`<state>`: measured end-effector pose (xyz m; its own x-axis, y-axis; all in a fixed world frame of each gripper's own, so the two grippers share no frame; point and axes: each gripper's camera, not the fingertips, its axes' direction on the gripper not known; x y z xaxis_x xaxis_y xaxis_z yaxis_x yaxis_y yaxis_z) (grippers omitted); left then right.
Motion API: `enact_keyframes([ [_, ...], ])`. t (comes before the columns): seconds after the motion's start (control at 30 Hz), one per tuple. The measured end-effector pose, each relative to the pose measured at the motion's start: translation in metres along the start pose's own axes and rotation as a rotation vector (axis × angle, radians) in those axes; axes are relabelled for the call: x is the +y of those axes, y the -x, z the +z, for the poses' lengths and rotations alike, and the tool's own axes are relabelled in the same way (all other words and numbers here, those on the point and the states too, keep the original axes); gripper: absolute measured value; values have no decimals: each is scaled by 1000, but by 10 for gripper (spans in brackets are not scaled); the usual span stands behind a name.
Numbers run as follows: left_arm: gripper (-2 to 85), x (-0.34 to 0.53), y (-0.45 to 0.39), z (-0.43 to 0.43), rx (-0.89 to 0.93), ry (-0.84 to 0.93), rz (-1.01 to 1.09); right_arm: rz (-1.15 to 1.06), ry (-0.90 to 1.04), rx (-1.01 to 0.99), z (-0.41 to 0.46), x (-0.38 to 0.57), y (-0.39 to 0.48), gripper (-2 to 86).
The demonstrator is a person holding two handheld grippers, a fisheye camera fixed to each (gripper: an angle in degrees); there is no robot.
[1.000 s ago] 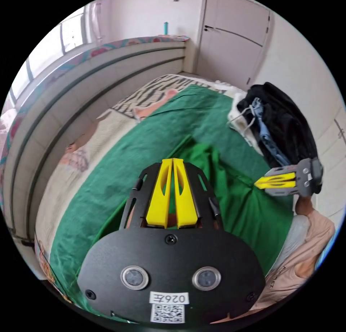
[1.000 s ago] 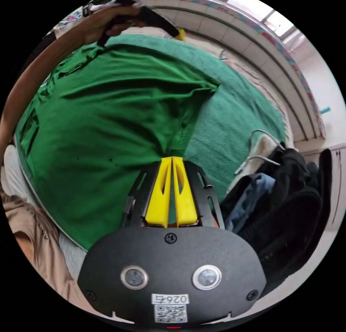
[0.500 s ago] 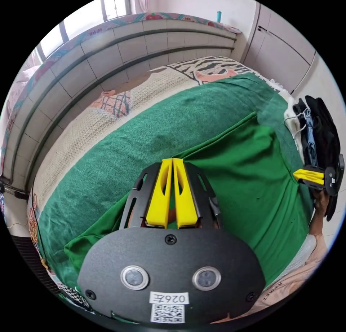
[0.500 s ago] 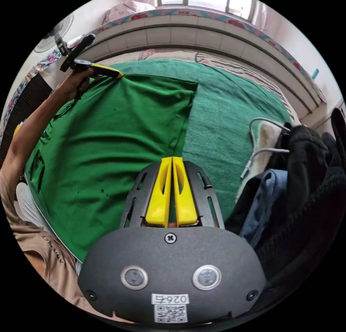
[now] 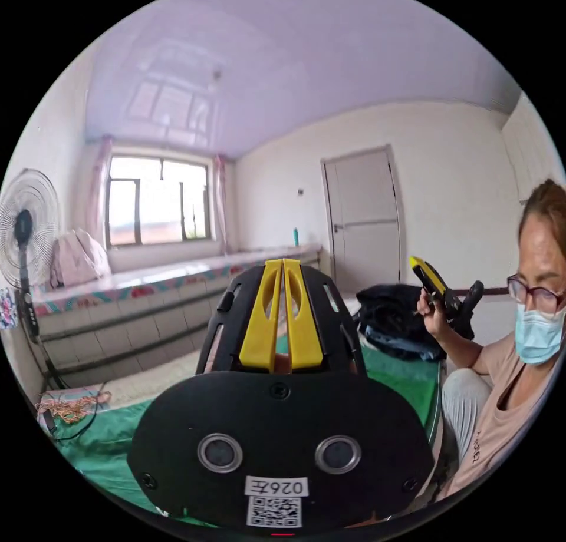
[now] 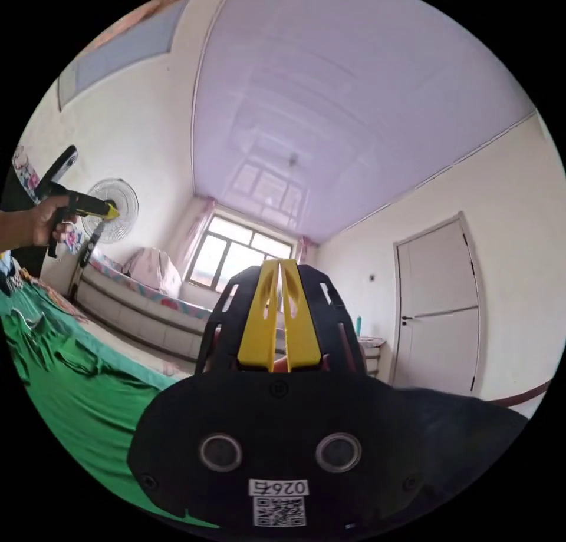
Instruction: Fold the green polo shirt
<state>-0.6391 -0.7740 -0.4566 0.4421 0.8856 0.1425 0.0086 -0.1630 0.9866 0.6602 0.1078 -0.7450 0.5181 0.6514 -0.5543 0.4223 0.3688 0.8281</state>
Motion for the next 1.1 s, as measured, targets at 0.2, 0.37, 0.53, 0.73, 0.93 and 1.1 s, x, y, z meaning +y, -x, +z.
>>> enact_keyframes([
  [0.2,-10,-7,-29,-238,-121,-244,42,94,77,-102,-66,-139,-42,-10],
  [0.37,-10,53,-39,-318,-176,-183,9,21,201,-291,-66,-176,-20,-11],
  [0.53,-10,151,-3,-312,-71,-88,-240,-115,629,-375,9,-120,50,-12],
  [0.73,-10,253,7,-251,47,-20,-511,-193,1075,-406,96,25,103,-13],
  [0.93,-10,316,-13,-132,-50,350,-564,-217,1506,-462,160,171,98,-14],
  [1.1,-10,382,-26,-46,-38,680,-691,-35,1523,-540,193,194,56,-14],
])
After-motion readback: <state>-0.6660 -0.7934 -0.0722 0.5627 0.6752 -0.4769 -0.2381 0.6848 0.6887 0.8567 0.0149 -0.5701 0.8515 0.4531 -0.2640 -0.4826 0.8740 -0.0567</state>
